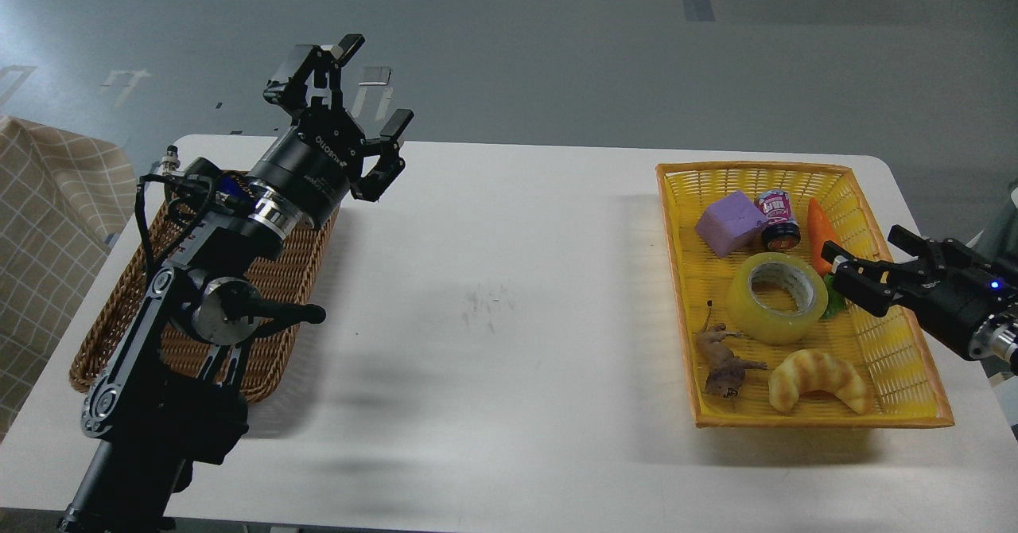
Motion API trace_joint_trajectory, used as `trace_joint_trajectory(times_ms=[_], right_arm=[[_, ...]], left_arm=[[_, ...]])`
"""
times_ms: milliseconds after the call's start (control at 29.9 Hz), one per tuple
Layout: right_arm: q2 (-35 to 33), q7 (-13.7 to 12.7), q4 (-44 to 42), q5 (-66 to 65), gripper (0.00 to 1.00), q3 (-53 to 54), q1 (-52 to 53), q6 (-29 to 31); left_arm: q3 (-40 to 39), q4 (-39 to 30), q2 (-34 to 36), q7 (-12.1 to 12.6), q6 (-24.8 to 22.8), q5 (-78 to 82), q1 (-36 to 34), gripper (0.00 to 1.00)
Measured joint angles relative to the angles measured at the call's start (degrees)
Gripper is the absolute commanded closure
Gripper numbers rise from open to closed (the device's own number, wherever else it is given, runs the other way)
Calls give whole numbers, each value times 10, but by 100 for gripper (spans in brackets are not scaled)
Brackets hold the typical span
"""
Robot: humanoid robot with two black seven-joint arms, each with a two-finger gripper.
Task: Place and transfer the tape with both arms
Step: 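Reach the right gripper into the yellow basket and grasp the tape roll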
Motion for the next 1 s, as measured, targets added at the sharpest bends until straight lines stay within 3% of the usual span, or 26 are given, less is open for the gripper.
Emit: trace_joint_trajectory(times_ms=[334, 869, 1003], right_arm=[[21, -1, -74, 0, 2, -56, 62, 40], [79, -8, -129, 0, 4, -60, 83, 49], [88, -10, -132, 0, 10, -62, 84, 51]], left_arm=[[-1, 0, -1, 0, 0, 0, 5, 1], [-2, 0, 1, -1, 1, 0, 5, 1], [-2, 0, 1, -1, 2, 0, 5, 1]])
